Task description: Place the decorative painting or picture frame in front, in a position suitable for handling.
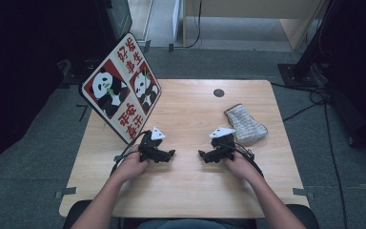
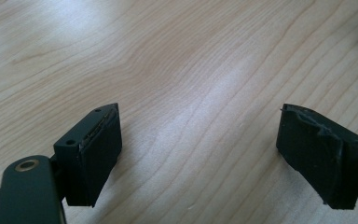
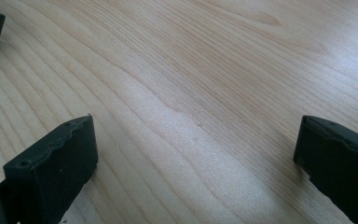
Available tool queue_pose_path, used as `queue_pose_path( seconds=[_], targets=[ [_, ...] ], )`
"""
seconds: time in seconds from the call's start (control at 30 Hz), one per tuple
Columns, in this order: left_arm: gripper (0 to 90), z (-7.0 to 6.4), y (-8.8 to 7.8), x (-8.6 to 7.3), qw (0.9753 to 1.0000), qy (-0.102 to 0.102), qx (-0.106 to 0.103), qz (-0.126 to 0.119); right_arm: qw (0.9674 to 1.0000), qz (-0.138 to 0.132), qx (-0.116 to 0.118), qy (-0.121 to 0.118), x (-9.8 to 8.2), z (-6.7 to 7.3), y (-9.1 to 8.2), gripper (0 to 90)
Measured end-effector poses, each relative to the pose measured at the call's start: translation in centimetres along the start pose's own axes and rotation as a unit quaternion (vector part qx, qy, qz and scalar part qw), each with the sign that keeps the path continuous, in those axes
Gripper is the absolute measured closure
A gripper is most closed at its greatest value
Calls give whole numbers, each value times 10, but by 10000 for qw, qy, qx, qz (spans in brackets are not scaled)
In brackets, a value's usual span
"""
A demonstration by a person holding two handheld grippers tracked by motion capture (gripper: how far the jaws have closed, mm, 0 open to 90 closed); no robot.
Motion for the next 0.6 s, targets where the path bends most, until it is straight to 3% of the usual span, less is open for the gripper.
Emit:
queue_pose_path(
  seconds=[0.1, 0.13, 0.23, 0.37, 0.47, 0.6],
  targets=[
    [157, 4, -4, 1, 10000, -15, -7, -48, 10000, 0, 3, -4, 0, 0, 0, 0],
    [160, 7, -6, 1, 9998, 161, 101, -65, 10000, 0, 1, 0, 0, 0, 0, 0],
    [160, 7, -8, 2, 10000, -20, 12, -93, 10000, -1, 0, -1, 0, 0, 0, 0],
    [161, 8, -13, 3, 9999, -6, -101, 9, 10000, 0, 3, -6, 0, 0, 0, 0],
    [161, 9, -16, 3, 9996, -153, -218, 74, 10000, 1, 3, -6, 0, 0, 0, 0],
    [160, 11, -22, 3, 9992, -162, -361, 102, 10000, 3, 4, -1, 0, 0, 0, 0]
  ],
)
Point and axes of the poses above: each handheld gripper's, and its own axes: y roughly forward along the jaws, x roughly out of its top, z roughly to its left, the point moved 9 cm from there along y, roughly forward along the jaws, and after that the axes turned 5 degrees about -x, right-handed, at the moved point
